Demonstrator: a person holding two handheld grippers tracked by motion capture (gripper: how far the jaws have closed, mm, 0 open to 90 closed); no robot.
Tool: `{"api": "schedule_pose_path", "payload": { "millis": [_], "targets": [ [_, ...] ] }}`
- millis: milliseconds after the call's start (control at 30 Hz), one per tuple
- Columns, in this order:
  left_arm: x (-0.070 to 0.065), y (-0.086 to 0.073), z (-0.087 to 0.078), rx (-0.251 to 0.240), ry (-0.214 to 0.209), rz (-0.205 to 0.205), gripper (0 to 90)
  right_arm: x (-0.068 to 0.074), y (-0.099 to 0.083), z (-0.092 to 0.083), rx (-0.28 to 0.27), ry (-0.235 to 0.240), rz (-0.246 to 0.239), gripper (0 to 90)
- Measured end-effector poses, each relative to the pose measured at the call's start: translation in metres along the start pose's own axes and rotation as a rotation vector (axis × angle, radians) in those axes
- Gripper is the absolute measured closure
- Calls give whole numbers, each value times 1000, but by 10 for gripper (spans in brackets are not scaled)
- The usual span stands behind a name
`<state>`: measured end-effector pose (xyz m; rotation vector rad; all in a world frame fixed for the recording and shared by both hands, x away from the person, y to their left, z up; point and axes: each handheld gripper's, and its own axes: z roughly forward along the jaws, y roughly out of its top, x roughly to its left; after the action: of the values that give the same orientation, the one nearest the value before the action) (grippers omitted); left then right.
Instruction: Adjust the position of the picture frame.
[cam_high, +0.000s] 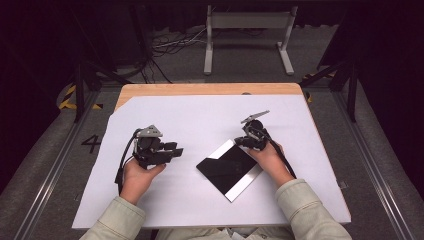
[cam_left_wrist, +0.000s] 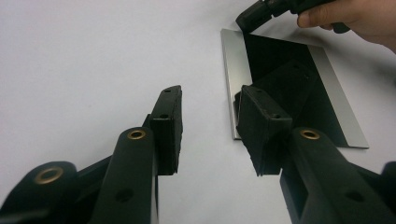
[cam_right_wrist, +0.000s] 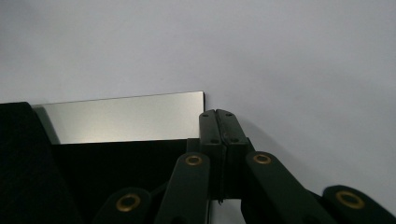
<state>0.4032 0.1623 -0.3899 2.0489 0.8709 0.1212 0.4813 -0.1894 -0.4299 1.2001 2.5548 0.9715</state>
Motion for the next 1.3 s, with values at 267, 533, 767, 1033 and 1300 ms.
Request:
{"api": "schedule_pose_path", "payload": {
  "millis": [267,533,767,1033,1300],
  "targets": [
    [0,0,1,0,1,8,606,5,1,3,-1,35,-5,900],
    [0,0,1,1,0,7,605,13,3,-2,-28,24,-57,900],
    [0,0,0,1,2,4,603,31,0,-31,-44,55,-135,900],
    [-1,-1,0,-1,5,-3,603,60,-20,-55,-76,121,-184,899],
    [0,-1,-1,-3,4,0,603,82,-49,-80,-88,163,-224,899]
  ]
}}
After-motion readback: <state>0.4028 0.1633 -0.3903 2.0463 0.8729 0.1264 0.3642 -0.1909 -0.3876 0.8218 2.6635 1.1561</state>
